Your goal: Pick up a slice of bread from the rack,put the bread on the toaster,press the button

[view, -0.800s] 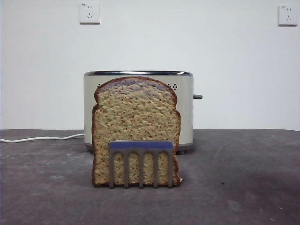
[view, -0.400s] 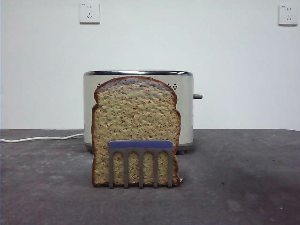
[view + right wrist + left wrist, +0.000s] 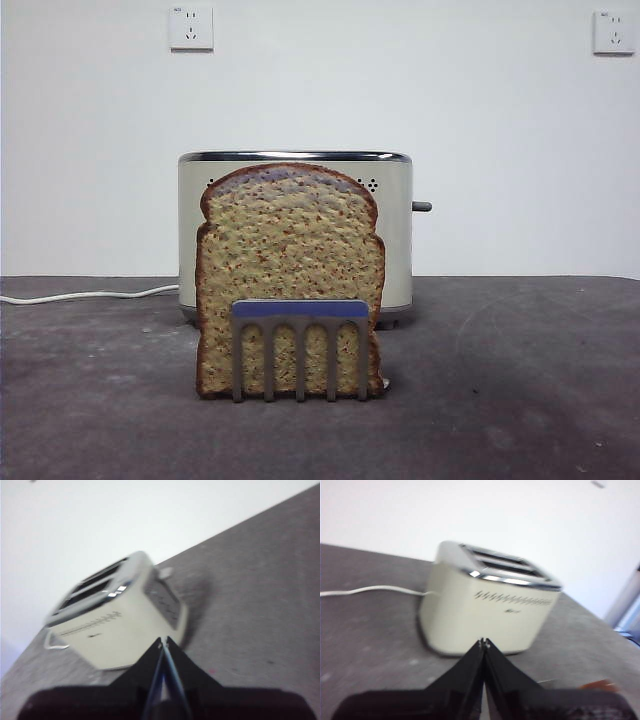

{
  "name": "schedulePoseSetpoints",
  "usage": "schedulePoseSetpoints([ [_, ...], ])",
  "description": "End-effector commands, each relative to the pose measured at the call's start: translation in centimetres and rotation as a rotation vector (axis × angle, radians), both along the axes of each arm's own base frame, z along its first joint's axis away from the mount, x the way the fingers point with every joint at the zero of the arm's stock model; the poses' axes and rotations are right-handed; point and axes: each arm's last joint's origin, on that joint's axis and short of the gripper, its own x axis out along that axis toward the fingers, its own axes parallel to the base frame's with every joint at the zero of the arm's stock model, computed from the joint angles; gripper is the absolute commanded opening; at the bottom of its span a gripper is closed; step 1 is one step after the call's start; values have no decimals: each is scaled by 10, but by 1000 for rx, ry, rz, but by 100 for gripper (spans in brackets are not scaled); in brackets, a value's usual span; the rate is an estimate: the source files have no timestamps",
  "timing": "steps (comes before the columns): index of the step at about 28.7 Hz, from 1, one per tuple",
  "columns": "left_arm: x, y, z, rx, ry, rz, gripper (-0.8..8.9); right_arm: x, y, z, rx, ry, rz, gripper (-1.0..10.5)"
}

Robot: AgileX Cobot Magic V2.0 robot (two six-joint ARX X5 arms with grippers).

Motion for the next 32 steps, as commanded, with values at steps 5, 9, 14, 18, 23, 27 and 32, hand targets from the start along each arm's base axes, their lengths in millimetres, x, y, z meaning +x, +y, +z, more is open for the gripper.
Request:
schedulePoseSetpoints([
  [5,2,-3,48,56,-7,-153,-8,11,3,53,-158,58,154,-12],
  [9,4,-5,73,144,3,-223,-8,14,4,83,-275,128,222,-12],
  [14,4,-7,98,249,32,-314,-8,11,4,115,-379,204,285,-12],
  [18,1,-10,110,318,65,-421,-8,3,5,135,-439,250,341,-12],
  [23,-4,-12,115,366,93,-474,-8,-3,9,144,-461,236,385,-12],
  [27,-6,-13,119,370,78,-486,290,-3,10,144,-463,240,397,-11],
  [32,-2,-20,129,409,15,-564,598,-3,10,144,-463,240,398,-12],
])
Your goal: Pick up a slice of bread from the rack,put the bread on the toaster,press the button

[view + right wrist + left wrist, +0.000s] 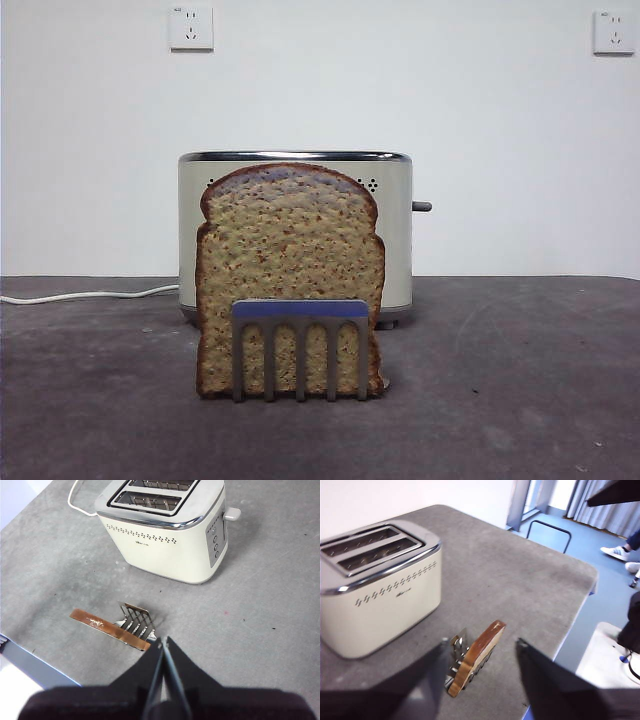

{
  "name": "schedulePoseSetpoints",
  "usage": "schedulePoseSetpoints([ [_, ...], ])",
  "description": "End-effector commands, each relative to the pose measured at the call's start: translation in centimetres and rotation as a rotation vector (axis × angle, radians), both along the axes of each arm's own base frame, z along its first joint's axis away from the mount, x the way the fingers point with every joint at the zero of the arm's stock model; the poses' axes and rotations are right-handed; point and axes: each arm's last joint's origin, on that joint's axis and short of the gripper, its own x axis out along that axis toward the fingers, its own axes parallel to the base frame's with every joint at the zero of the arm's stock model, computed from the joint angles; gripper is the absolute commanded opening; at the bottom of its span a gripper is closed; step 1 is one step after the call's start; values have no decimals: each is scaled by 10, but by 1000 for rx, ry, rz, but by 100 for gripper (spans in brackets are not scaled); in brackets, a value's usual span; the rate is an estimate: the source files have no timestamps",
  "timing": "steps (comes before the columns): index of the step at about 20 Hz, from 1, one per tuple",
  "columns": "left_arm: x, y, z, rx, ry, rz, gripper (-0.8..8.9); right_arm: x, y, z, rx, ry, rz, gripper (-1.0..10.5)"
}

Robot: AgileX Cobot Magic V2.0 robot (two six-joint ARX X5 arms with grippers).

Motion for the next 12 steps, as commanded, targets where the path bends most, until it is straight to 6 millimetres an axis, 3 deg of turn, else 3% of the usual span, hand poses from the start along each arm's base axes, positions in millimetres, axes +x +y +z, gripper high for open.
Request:
schedulePoseSetpoints([
  [1,5,-5,9,35,-53,-57,598,1,0,0,-8,-9,7,-11],
  [5,24,-22,26,142,-62,-127,598,4,0,-1,-9,3,7,-11],
  [8,43,-45,34,249,-55,-198,598,8,1,-2,-9,15,7,-11],
  [12,67,-85,27,409,-59,-287,598,12,1,-3,-10,30,7,-11],
])
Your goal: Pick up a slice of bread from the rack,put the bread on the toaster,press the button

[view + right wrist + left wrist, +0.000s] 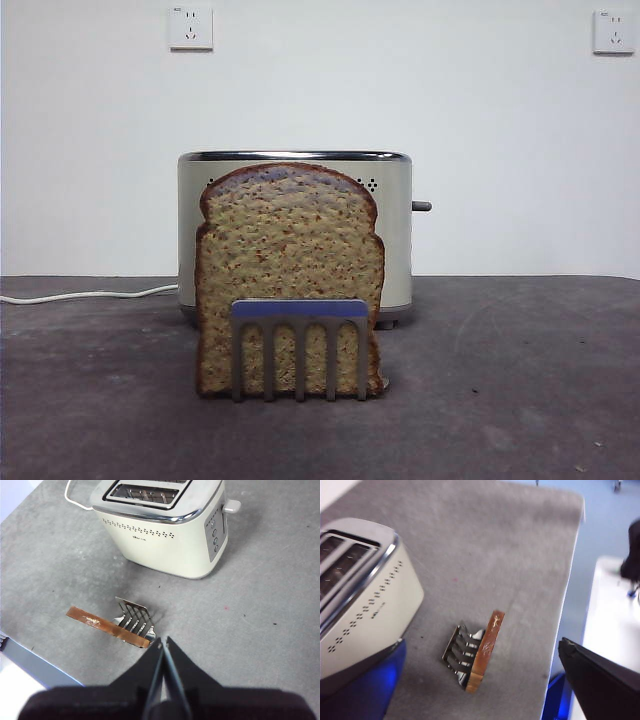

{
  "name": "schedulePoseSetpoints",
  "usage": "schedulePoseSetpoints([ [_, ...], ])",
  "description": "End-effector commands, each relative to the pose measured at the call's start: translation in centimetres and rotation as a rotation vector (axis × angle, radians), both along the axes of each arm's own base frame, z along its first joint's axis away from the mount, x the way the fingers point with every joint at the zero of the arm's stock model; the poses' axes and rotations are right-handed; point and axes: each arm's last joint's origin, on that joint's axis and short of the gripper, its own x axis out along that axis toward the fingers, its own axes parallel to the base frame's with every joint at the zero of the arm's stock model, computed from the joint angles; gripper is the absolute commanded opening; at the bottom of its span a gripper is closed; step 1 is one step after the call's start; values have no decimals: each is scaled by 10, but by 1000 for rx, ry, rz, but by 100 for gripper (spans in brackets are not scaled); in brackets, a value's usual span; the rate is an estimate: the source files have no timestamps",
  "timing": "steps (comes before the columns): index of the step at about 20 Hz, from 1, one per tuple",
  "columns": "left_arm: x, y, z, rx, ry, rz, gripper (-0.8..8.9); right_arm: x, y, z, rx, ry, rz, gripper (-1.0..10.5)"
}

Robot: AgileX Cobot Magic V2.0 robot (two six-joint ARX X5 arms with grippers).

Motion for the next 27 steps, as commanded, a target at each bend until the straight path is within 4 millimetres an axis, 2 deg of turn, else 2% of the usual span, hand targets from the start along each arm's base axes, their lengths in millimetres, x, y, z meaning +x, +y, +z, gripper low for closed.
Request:
schedulePoseSetpoints([
  [1,10,-23,-11,107,-23,-69,598,2,0,0,-6,-3,6,-11],
  [8,40,-94,-62,351,-28,-199,598,6,1,-2,-7,11,7,-11],
  [12,56,-118,-95,460,21,-236,597,6,1,-2,-7,11,7,-11],
  [16,66,-130,-118,511,66,-259,592,6,1,-2,-7,11,7,-11],
  [17,68,-132,-122,520,76,-260,555,6,1,-2,-7,11,7,-11],
  [21,69,-133,-125,533,82,-258,137,6,1,-2,-7,11,7,-11],
  [23,69,-133,-125,534,84,-258,-13,6,1,-2,-7,11,7,-11],
  [27,69,-133,-125,533,86,-255,-12,6,1,-2,-7,11,7,-11],
])
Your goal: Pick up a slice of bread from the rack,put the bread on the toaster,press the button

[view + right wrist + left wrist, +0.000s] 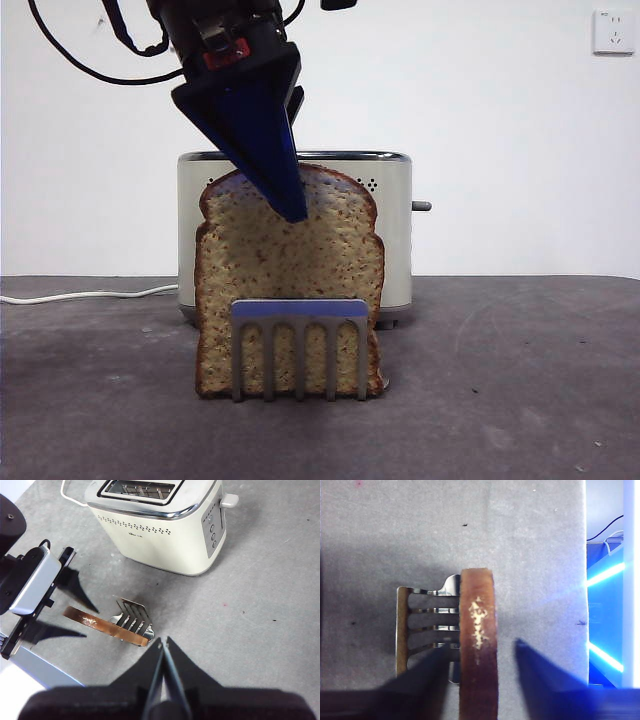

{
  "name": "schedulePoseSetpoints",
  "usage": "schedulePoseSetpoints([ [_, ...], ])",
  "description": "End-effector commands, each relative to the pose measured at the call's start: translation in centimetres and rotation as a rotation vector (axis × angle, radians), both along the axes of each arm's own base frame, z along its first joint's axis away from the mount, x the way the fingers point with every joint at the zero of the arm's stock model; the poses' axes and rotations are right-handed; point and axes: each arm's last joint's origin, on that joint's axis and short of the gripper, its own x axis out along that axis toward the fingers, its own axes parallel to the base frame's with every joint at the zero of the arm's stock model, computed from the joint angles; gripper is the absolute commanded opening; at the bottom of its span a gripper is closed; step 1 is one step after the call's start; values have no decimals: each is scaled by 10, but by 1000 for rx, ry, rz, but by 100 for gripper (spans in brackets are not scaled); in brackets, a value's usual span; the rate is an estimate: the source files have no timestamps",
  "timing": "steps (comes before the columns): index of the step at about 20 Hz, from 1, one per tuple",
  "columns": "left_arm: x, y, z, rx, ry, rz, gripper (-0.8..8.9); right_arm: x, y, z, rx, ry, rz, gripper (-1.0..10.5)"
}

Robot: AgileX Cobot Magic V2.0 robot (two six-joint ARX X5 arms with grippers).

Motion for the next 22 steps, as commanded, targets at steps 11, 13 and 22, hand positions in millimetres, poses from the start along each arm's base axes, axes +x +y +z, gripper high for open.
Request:
schedulePoseSetpoints([
  [11,-1,0,50,-48,-64,-4,-8,0,0,0,-6,-10,6,-11],
  [13,-1,1,76,-60,-118,12,-9,0,0,0,-6,-10,7,-11],
  [22,10,26,183,-194,-516,98,-9,0,0,0,-6,-10,6,-11],
])
